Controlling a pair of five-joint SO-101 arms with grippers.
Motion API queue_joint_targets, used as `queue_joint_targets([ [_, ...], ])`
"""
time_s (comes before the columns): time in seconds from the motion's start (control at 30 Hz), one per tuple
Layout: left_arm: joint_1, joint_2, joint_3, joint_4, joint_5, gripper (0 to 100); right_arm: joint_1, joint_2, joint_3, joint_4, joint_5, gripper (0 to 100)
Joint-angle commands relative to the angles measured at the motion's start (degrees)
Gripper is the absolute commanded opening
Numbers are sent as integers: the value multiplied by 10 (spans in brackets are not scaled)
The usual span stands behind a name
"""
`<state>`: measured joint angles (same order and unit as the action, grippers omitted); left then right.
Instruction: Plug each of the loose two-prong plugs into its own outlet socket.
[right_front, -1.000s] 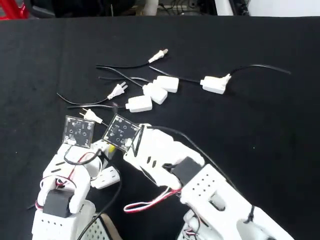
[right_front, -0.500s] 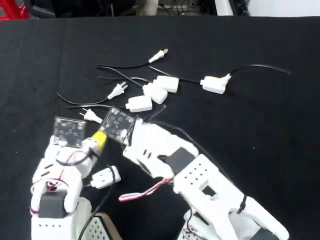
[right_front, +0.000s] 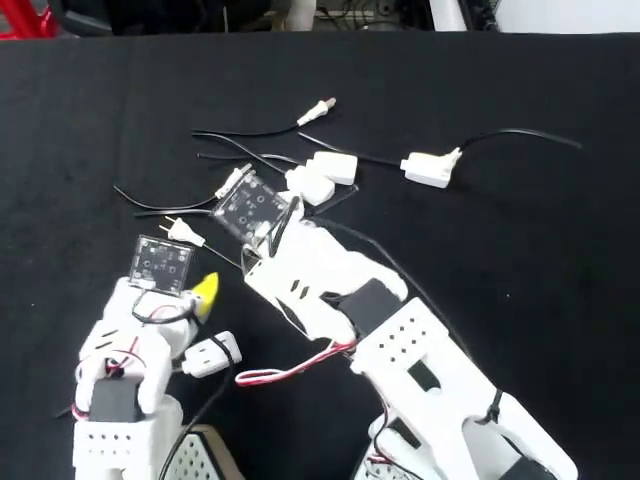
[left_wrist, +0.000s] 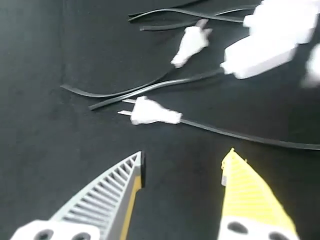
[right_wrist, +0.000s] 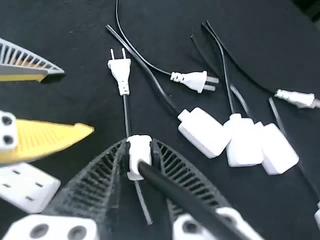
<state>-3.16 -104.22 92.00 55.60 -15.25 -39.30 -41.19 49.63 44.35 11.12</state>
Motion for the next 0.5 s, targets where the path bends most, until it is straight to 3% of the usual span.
queue_joint_targets([
  [0.0, -116, -4, -33, 1, -2, 260, 6, -11, -55, 58, -80, 11],
  [0.1, -195, -4, -41, 31, 0, 260, -11, 4, -58, 84, -96, 11],
  [0.17, -204, -4, -54, 61, -11, 260, -16, 16, -56, 95, -84, 11],
  [0.23, -196, -4, -78, 98, -76, 260, -4, 24, -57, 103, -64, 11],
  [0.37, -185, 46, -187, 206, -131, 263, 89, 29, -98, 144, -56, 11],
  [0.47, -180, 180, -284, 238, -165, 261, 143, 30, -138, 185, -56, 11],
])
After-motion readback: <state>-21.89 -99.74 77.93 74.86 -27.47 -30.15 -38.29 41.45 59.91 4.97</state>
